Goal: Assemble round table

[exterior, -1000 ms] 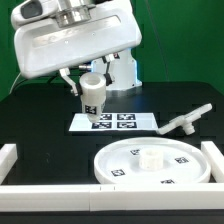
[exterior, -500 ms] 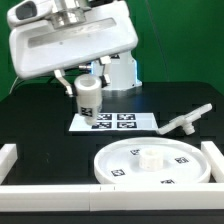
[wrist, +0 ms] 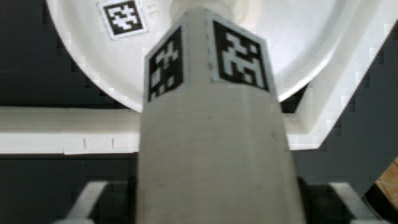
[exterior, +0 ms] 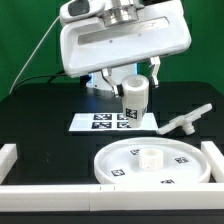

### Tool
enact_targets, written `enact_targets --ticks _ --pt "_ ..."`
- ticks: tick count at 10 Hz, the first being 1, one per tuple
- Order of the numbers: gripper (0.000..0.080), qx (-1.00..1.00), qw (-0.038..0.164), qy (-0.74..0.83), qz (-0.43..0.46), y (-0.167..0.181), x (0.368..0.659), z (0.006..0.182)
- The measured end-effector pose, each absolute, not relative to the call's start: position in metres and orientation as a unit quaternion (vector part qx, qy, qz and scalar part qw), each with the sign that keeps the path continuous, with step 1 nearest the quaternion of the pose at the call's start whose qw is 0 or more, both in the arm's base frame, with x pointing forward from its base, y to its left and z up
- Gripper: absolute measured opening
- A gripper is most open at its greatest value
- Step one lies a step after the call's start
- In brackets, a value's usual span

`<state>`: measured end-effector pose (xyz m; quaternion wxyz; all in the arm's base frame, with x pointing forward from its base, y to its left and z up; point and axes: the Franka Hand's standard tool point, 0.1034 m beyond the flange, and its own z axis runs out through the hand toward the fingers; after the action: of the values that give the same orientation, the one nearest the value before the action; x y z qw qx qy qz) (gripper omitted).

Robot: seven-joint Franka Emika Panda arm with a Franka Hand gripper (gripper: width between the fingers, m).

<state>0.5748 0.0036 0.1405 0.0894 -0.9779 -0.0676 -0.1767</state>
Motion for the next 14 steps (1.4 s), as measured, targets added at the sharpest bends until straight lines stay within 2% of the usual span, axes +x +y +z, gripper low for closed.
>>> enact_targets --ticks 4,6,8,13,14 --pt "0.0407 -0.979 0.083 -0.075 -0.173 0.000 0.574 0.139" --pt "0.0407 -0.977 0.065 -0.055 -0.193 0.007 0.577 0.128" --pt "0.0407 -0.974 0.044 -0.036 -0.219 0.026 0.584 0.132" --pt "0.0407 -0.974 0.028 -0.035 -0.222 0.023 0.588 0.132" --pt "0.0407 -0.966 -0.007 -0.033 -0.256 0.017 0.589 0.135"
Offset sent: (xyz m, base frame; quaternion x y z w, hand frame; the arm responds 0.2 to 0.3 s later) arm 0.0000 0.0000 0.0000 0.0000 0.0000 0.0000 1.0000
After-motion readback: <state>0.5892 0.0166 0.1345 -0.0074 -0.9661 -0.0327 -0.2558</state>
